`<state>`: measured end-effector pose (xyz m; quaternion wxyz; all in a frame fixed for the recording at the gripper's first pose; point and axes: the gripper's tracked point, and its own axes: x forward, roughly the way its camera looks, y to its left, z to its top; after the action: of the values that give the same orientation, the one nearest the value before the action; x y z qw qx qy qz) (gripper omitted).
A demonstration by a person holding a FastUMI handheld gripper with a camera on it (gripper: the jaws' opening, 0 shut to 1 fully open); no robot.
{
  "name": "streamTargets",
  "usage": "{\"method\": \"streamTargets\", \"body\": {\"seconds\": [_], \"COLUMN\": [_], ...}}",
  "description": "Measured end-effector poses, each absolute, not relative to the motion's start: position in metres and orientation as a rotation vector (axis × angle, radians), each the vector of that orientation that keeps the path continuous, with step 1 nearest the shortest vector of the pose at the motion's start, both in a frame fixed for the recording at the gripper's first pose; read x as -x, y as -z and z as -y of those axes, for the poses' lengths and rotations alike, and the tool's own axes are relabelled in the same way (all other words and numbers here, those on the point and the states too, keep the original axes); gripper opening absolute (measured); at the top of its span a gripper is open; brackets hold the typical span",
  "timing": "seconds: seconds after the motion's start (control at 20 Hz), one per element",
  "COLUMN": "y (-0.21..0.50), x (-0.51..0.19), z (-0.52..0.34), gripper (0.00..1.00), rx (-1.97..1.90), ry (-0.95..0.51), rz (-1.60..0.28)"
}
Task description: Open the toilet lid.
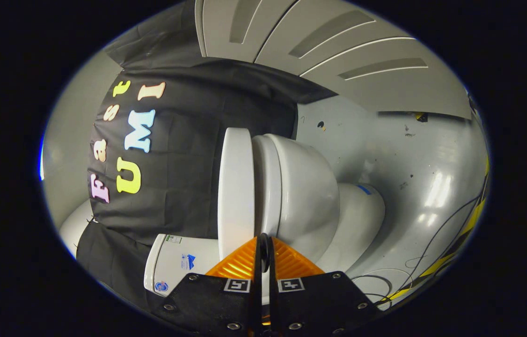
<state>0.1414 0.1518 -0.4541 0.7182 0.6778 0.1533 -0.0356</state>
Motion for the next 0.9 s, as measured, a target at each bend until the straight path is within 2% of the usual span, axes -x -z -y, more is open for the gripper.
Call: {"method": "streamTargets", "body": {"seconds": [0.15,0.2,0.3,0.9], "y": [0.4513,0.4519,0.4525,0.4471], "x": [-0.1425,-0.1439,-0.1453,-0.1452], "z": [-0.1511,-0.1523,-0.153,-0.1519], "gripper": [0.06,0.01,0.0,0.0], "rx": [-1.499,-1.486,-1.46,-1.318], "ry": [0.073,0.078,0.085,0.103], "rz": [-0.32,-0.318,-0.32,-0.35]}}
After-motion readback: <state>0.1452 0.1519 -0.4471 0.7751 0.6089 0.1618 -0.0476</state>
